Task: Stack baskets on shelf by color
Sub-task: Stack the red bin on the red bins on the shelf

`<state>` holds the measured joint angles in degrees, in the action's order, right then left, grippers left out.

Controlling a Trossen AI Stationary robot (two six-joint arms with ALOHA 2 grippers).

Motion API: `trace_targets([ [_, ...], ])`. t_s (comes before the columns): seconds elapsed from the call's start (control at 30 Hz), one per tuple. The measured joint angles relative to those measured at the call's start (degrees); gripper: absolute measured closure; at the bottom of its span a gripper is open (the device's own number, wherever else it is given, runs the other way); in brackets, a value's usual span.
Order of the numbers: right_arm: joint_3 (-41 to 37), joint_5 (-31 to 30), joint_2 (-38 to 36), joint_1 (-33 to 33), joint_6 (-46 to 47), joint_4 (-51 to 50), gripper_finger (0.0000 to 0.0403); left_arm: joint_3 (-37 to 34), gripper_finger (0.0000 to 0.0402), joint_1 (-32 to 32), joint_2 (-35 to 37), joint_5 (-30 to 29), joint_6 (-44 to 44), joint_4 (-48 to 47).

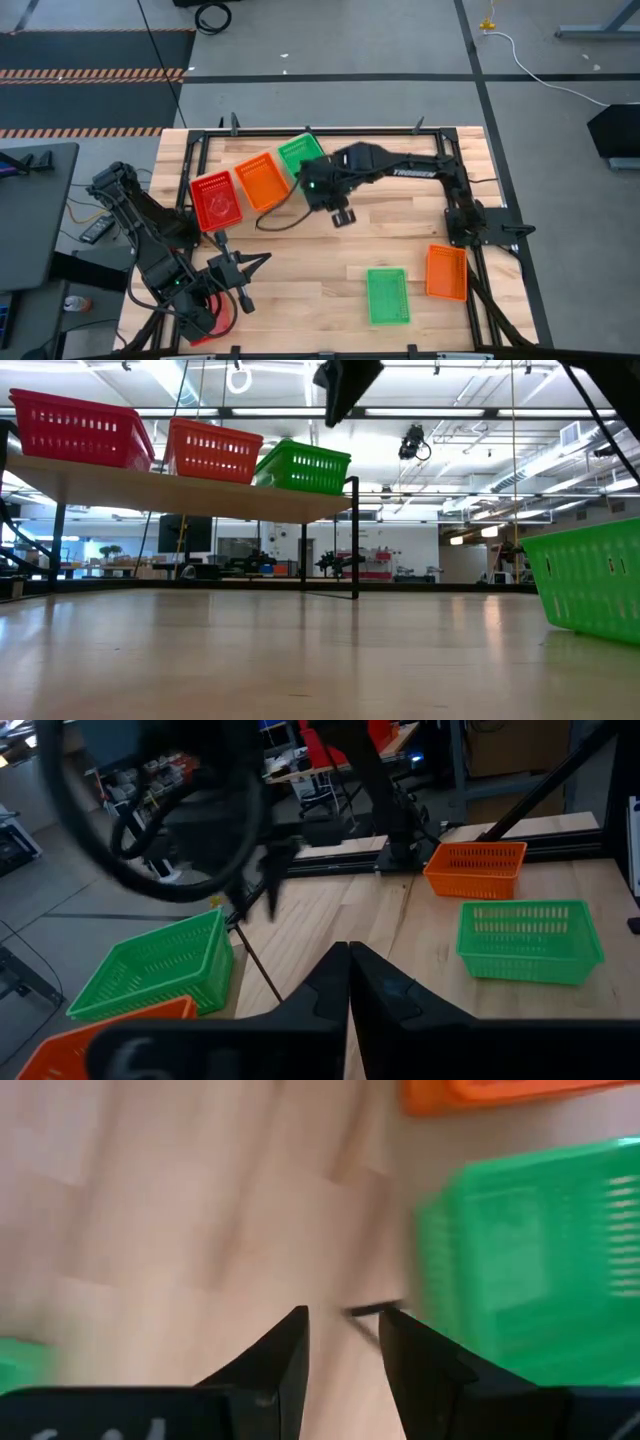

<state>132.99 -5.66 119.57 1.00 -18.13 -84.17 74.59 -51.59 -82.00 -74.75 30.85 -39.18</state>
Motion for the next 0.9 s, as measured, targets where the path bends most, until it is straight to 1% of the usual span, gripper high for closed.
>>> trace_targets([
  [0.17, -1.5, 6.3, -0.1, 4.7, 13.2, -2.2, 0.0272, 0.0, 0.0391, 0.0, 0.0, 0.0, 0.0, 0.0],
  [0.27, -3.6, 7.7, -0.1, 7.7, 18.9, -4.1, 0.0272, 0.0, 0.0389, 0.0, 0.0, 0.0, 0.0, 0.0],
  [0.43, -9.0, 7.7, -0.2, 13.5, 23.8, -4.9, 0.0272, 0.0, 0.0382, 0.0, 0.0, 1.0, 0.3, 0.2],
  [0.6, -13.0, 7.7, -0.1, 18.8, 27.8, -4.1, 0.0273, 0.0, 0.0387, 0.0, 0.0, 2.8, 1.7, 0.4],
  [0.7, -13.9, 7.0, -0.1, 22.0, 31.3, -4.9, 0.0273, 0.0, 0.0389, 0.0, 0.0, 5.1, 3.1, 0.4],
  [0.9, -14.3, 5.8, -0.1, 28.5, 38.7, -5.7, 0.0273, 0.0, 0.038, 0.0, -0.1, 10.3, 6.0, 0.4],
])
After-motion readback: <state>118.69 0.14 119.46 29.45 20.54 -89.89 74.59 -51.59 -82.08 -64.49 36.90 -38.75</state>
